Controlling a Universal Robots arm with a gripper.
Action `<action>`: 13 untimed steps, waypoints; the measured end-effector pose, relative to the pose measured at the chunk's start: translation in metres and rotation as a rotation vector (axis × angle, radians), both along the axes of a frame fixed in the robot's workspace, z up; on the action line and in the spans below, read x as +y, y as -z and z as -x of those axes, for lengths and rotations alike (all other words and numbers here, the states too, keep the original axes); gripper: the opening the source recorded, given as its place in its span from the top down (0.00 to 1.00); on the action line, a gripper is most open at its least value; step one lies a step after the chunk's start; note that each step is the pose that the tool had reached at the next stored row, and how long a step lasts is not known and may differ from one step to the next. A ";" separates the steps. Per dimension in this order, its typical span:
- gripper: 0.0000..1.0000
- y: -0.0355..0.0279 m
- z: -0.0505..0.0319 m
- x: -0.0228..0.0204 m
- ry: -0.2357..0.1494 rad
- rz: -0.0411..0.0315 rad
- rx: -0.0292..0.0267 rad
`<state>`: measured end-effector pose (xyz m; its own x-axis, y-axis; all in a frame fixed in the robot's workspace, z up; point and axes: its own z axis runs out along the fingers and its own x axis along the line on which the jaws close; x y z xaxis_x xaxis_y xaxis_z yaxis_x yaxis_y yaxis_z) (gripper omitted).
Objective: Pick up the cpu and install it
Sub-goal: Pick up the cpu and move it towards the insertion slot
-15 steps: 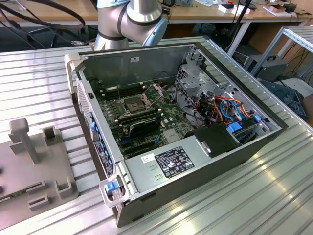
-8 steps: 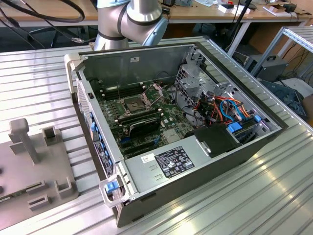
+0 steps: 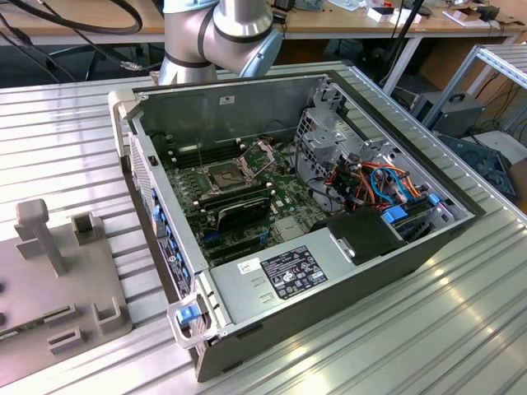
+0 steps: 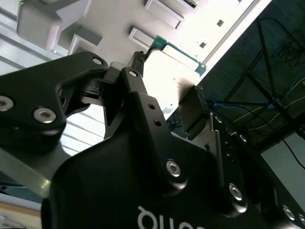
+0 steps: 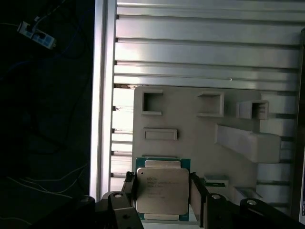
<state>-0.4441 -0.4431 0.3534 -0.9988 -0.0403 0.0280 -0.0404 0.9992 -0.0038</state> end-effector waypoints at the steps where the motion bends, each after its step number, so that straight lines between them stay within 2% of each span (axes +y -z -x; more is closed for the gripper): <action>1: 0.45 0.0000 -0.0008 0.0000 0.000 0.0000 0.0001; 9: 0.45 0.0001 -0.0023 0.0000 0.000 -0.0001 -0.0001; 13: 0.45 0.0002 -0.0065 0.0000 0.000 -0.0001 -0.0002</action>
<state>-0.4376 -0.4431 0.3532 -0.9988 -0.0403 0.0278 -0.0404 0.9992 -0.0037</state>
